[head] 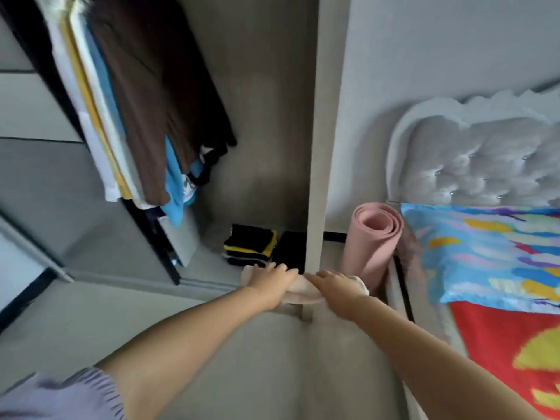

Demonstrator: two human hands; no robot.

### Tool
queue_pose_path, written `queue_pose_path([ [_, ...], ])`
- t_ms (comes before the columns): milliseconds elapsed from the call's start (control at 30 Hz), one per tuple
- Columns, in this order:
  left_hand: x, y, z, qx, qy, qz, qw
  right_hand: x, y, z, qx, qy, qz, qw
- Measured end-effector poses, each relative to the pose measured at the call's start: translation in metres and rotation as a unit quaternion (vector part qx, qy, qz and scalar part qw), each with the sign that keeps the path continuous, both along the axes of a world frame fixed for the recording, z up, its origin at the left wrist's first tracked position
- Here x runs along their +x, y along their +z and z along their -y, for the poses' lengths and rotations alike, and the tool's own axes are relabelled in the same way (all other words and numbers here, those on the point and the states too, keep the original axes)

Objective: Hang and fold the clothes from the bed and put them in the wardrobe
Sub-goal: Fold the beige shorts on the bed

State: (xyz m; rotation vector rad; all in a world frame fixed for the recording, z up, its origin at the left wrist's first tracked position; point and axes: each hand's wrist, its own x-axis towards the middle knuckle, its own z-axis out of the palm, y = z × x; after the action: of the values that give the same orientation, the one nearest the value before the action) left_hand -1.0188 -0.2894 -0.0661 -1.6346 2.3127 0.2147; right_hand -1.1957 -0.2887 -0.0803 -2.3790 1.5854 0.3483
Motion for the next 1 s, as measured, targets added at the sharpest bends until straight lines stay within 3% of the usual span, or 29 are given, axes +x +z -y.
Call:
queue_pose_path([
  [233, 0.156, 0.010, -0.004, 0.003, 0.139, -0.002, 0.990, 0.163, 0.002, 0.041, -0.017, 0.128, 0.008, 0.992],
  [467, 0.222, -0.008, 0.042, 0.053, 0.197, -0.008, 0.979, 0.230, -0.017, 0.098, 0.042, 0.169, 0.029, 0.984],
  [700, 0.253, -0.025, 0.172, 0.094, 0.157, 0.038, 0.982, 0.264, -0.053, 0.218, 0.074, 0.171, 0.066, 0.980],
  [1000, 0.290, -0.069, 0.378, 0.096, 0.093, 0.016, 0.991, 0.289, -0.088, 0.405, 0.061, 0.107, 0.055, 0.991],
])
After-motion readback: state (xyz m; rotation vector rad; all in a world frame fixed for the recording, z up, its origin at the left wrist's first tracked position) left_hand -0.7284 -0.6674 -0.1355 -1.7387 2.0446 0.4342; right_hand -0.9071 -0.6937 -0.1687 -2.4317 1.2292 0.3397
